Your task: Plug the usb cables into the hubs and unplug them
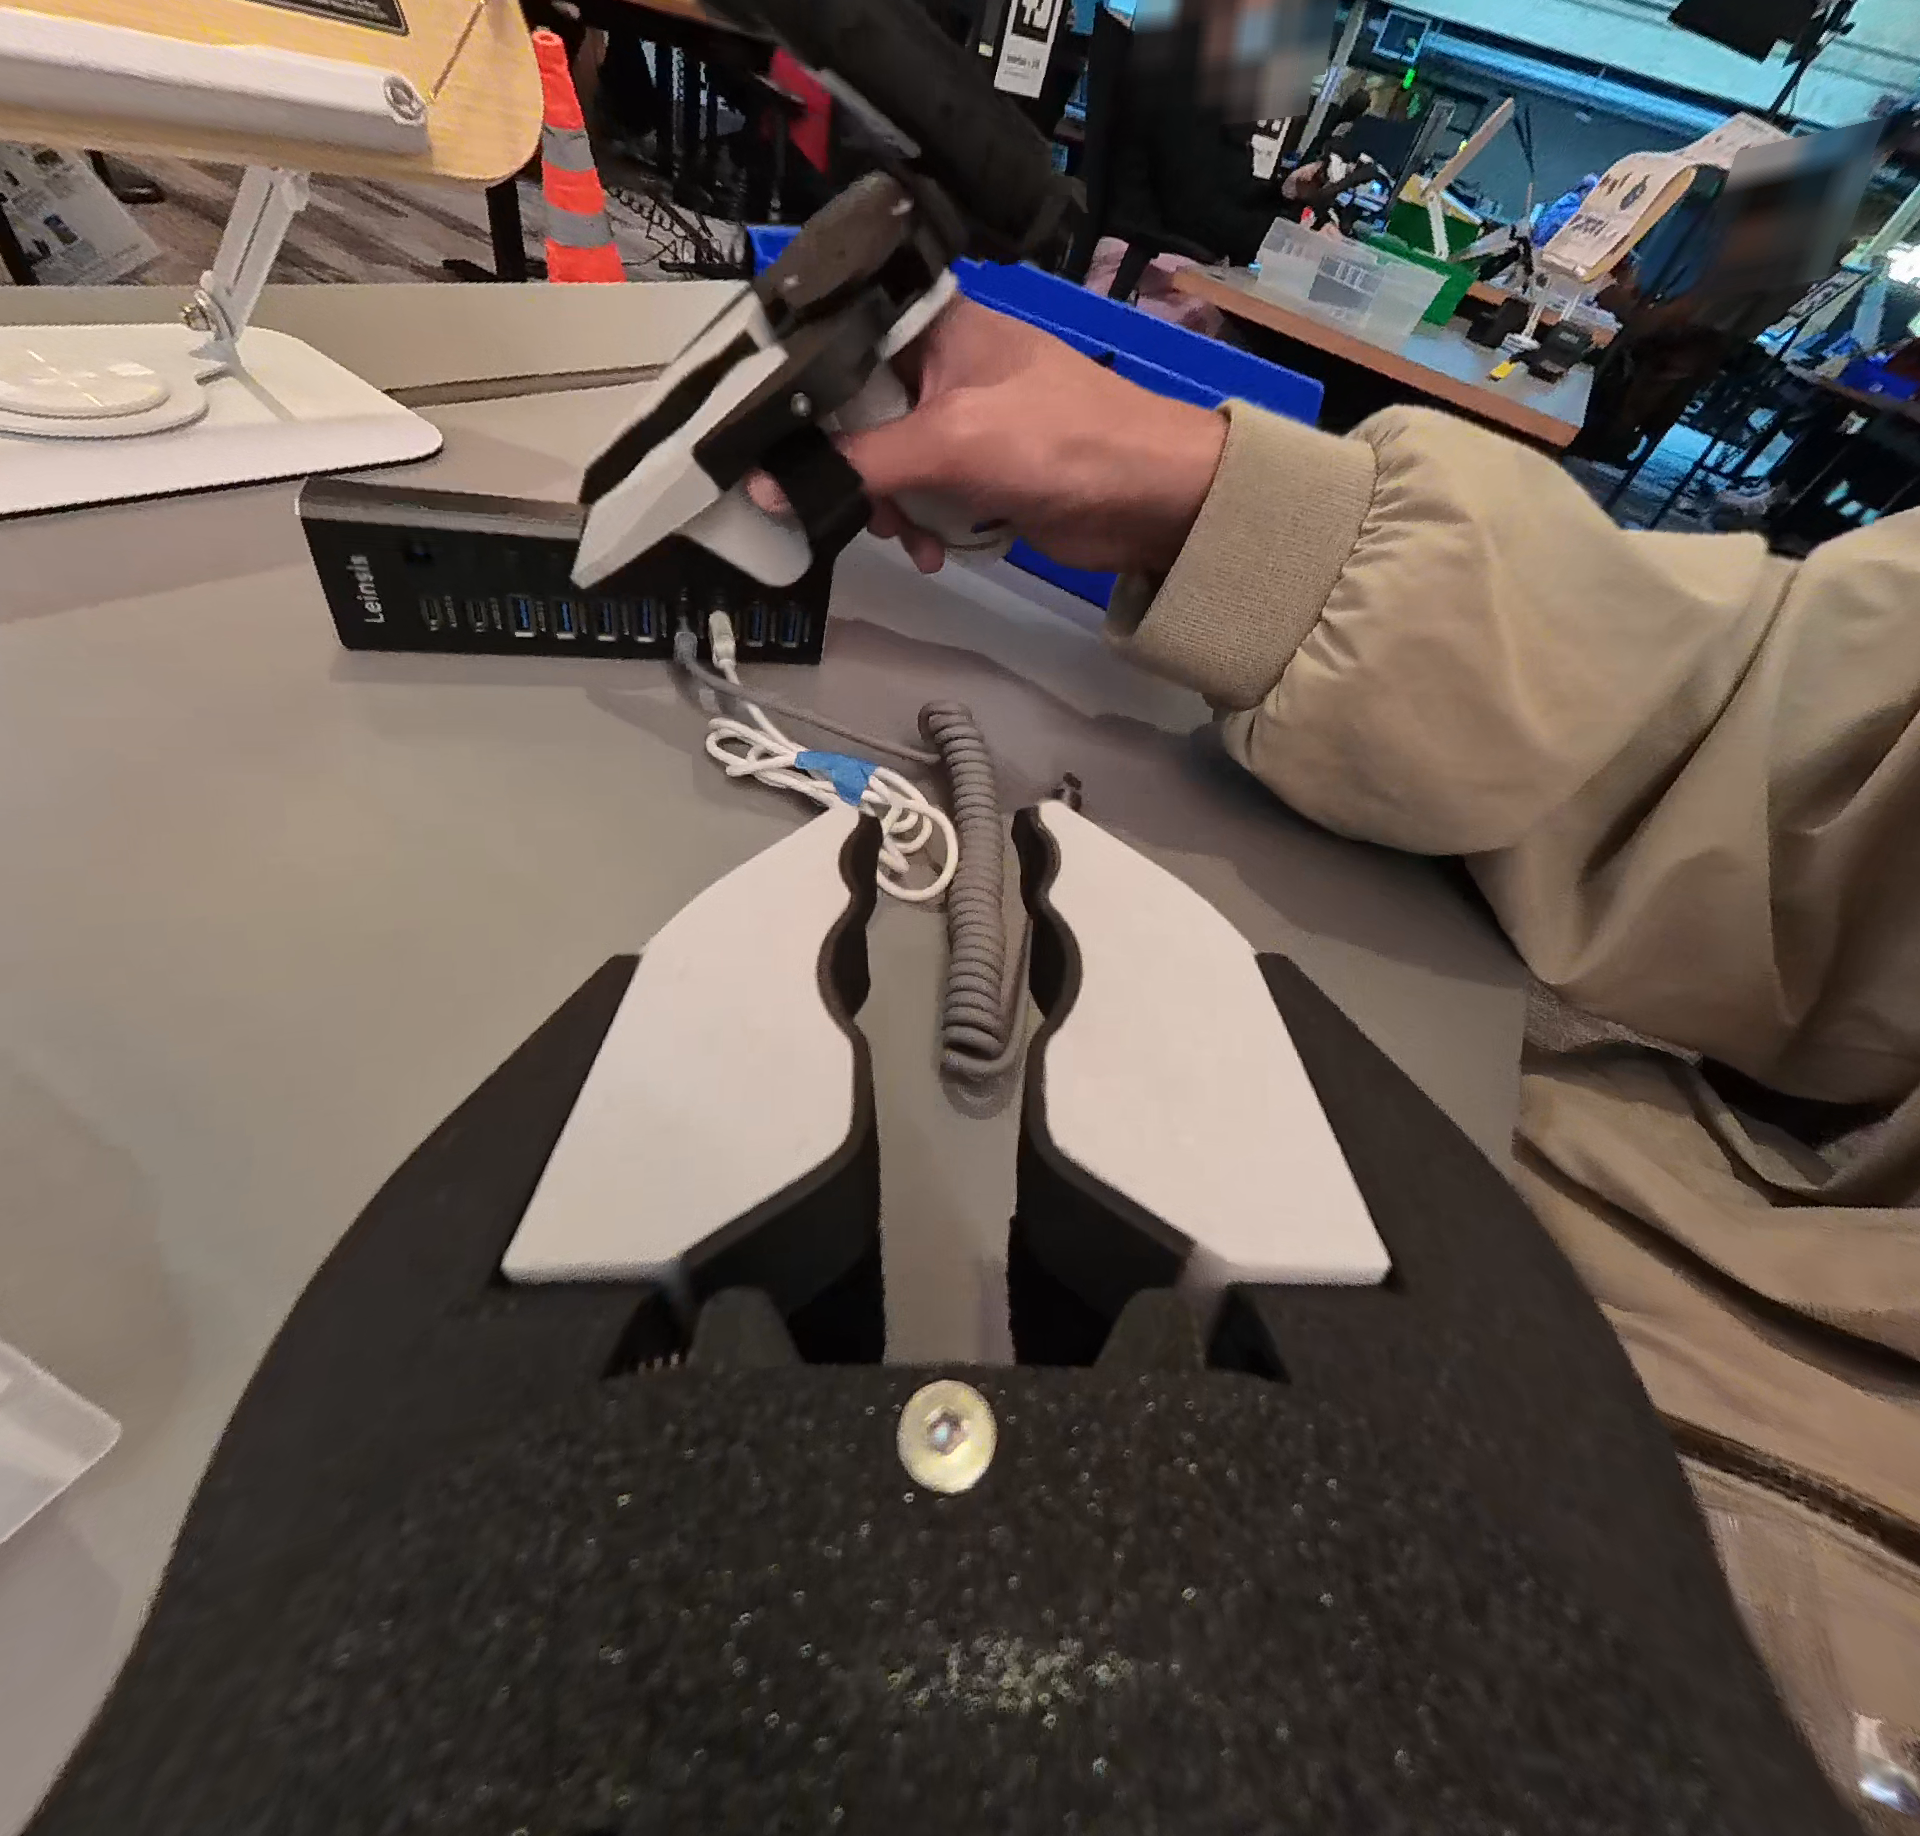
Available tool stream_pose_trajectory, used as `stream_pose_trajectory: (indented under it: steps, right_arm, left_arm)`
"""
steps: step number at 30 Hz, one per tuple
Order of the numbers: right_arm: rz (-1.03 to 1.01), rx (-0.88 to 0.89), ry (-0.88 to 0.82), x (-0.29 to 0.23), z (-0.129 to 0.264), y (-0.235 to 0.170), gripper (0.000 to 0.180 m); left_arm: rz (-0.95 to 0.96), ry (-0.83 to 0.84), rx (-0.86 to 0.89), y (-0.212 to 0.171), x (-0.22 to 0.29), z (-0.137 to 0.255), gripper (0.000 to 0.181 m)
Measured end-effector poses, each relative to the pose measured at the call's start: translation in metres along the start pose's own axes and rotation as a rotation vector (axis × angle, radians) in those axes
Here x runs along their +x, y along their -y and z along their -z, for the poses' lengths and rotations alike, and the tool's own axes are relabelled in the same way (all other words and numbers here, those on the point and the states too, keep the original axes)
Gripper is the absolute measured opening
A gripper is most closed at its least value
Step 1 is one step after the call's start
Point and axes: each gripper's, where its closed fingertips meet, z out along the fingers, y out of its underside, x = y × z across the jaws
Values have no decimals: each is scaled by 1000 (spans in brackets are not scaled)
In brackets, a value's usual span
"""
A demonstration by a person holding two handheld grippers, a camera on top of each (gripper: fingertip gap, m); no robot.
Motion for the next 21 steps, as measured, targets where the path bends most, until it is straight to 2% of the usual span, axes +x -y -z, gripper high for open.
stream_pose_trajectory:
  steps: [2, 5, 10, 12, 16, 18, 21]
  right_arm:
    - [-13, 72, -4, -8, 21, 3, 51]
    - [-25, 253, 60, -50, 59, -4, 55]
    - [-67, 388, 14, -99, 108, -56, 50]
    - [-135, 441, 8, -106, 118, -68, 46]
    - [-208, 479, 41, -107, 119, -74, 46]
    - [-215, 511, 69, -102, 125, -65, 46]
    - [-232, 531, 108, -96, 129, -61, 46]
  left_arm:
    - [3, 14, 39, 8, 4, 8, 27]
    - [1, 56, 54, 19, 5, 28, 32]
    - [62, 244, -17, 37, -40, 89, 33]
    - [95, 363, -94, 40, -73, 115, 33]
    - [148, 728, -301, 32, -157, 162, 35]
    - [175, 871, -403, 22, -192, 170, 42]
    - [260, 993, -583, -9, -225, 169, 41]
